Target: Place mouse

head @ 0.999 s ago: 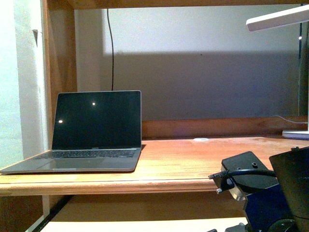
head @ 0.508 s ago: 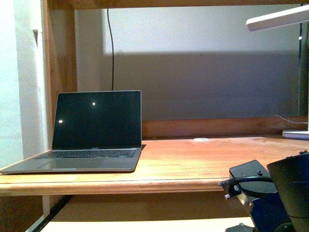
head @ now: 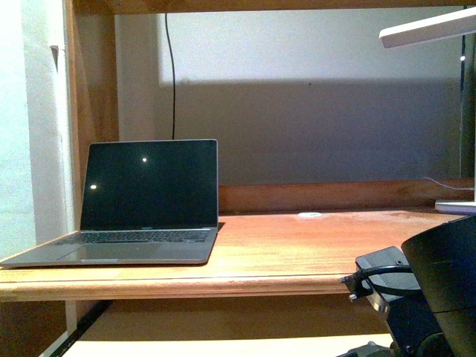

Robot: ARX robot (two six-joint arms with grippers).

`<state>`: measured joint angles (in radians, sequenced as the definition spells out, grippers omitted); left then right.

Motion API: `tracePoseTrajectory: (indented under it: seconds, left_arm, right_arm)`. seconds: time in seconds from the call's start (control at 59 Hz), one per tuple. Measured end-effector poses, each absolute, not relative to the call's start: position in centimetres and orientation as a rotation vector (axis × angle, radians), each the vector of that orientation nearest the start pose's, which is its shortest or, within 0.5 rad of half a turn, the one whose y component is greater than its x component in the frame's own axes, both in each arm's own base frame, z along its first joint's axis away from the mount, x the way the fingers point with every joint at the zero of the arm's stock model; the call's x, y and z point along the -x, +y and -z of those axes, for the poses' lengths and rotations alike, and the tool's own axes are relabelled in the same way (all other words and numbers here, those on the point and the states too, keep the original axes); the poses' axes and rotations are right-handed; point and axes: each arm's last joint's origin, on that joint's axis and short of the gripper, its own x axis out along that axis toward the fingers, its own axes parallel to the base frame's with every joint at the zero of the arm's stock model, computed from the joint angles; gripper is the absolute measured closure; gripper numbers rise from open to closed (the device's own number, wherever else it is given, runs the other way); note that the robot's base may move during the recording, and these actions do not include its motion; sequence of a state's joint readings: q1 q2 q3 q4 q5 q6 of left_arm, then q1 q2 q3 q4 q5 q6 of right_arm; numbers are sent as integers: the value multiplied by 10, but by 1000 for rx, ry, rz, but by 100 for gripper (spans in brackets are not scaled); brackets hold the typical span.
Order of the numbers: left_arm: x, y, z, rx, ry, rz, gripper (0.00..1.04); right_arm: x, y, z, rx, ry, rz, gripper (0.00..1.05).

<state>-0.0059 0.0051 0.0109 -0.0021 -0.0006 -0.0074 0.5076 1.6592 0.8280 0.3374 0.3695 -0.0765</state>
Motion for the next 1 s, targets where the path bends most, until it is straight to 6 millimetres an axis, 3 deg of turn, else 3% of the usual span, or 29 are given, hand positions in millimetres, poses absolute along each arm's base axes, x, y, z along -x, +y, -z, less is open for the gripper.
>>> tracePoseTrajectory:
  seconds: [0.169, 0.39, 0.525, 0.576, 0.66, 0.762, 0.999]
  left_arm:
    - [-97, -1, -167, 7, -4, 5, 8]
    - [-97, -1, -167, 7, -4, 5, 8]
    - [-97, -1, -167, 7, -4, 5, 8]
    - [-97, -1, -167, 7, -4, 5, 8]
    - [-97, -1, -167, 7, -4, 5, 8]
    - [-97, -1, -167, 7, -4, 5, 8]
    - [-97, -1, -167, 7, -4, 5, 8]
  right_arm:
    - [-299, 152, -181, 268, 454, -154, 43]
    - [-297, 144, -191, 236, 450, -119, 47]
    - [-295, 140, -220, 173, 405, -98, 47]
    - [-296, 143, -246, 127, 352, -101, 47]
    - [-299, 155, -279, 81, 279, -115, 47]
    - [-307, 172, -301, 63, 238, -126, 47]
    - [-355, 231, -315, 99, 215, -110, 47]
